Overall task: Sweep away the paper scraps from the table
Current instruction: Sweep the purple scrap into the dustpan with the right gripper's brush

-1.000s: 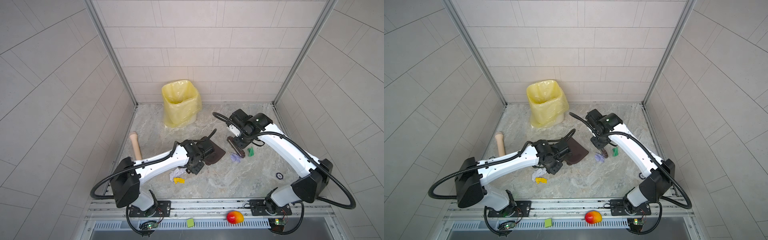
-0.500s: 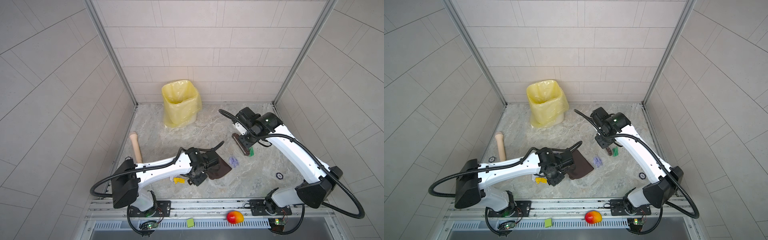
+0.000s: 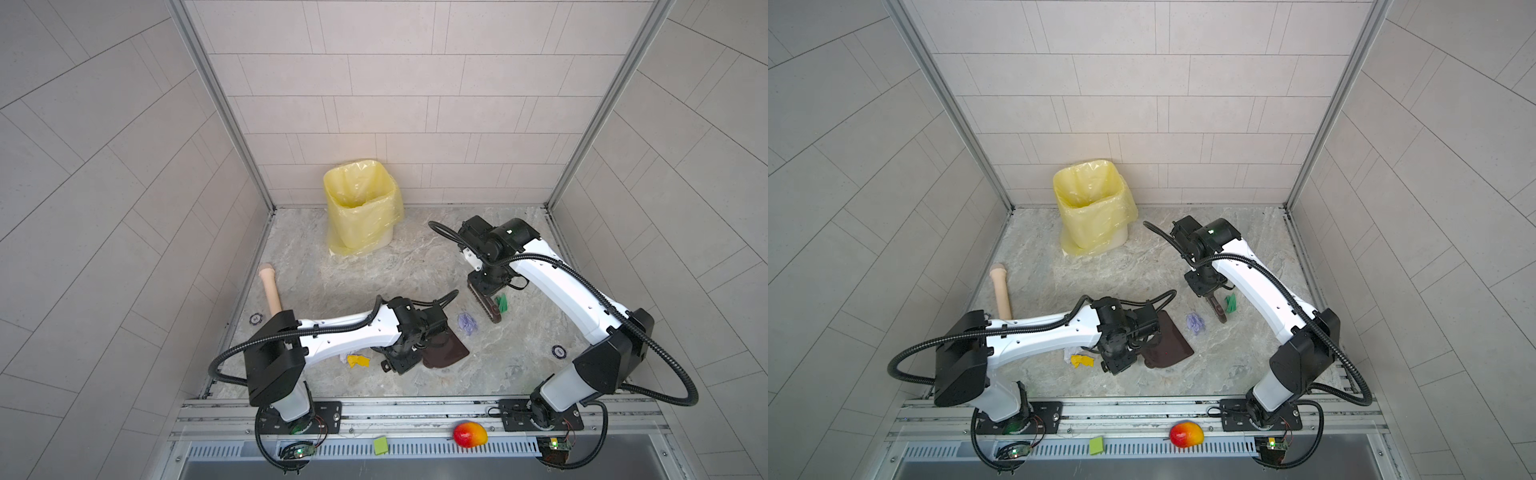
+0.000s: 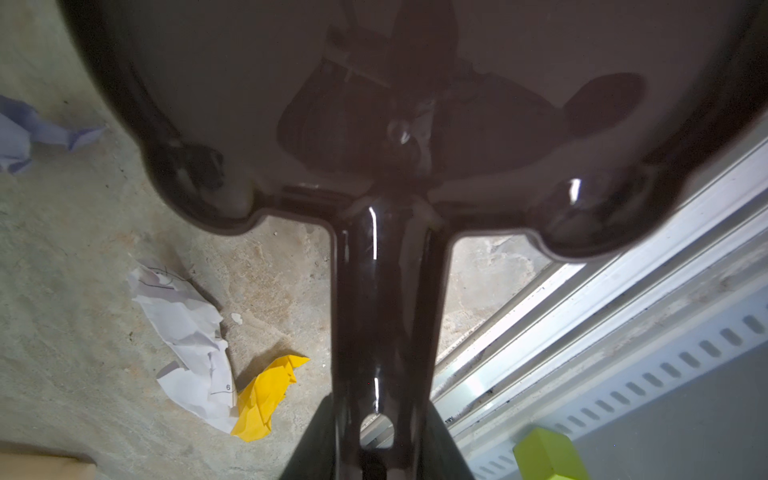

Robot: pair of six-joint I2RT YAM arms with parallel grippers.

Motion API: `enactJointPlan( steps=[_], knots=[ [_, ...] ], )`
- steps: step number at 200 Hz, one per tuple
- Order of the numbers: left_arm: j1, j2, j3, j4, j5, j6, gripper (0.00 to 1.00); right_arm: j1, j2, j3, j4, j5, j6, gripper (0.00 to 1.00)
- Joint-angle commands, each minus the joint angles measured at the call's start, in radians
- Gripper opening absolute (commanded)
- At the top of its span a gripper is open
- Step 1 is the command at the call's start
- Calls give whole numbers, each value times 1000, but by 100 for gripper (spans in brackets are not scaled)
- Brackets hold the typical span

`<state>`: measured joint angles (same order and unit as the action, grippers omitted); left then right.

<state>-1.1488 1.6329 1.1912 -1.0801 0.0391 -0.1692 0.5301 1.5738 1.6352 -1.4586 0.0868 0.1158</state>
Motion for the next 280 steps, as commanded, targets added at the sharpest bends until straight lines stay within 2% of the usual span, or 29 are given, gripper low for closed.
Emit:
enactJointPlan(
  steps=[1,62,135,182,226,280],
  knots=[
    [-12,17,16,5,-38,27,0,7,-11,-1,-39,-22,25,0],
    [-20,25,-13,50,-83,26,0,43,-6,-11,-49,-74,44,0],
    [-21,54,-30,69,-74,37,0,69,-21,-1,-46,-99,67,0],
    [-21,57,-37,84,-68,39,0,42,-38,34,-89,-29,55,0],
    [-21,66,-39,98,-60,41,0,3,-43,22,-87,-16,44,0],
    [-20,73,-41,101,-56,40,0,26,-39,-31,-63,-76,58,0]
  ],
)
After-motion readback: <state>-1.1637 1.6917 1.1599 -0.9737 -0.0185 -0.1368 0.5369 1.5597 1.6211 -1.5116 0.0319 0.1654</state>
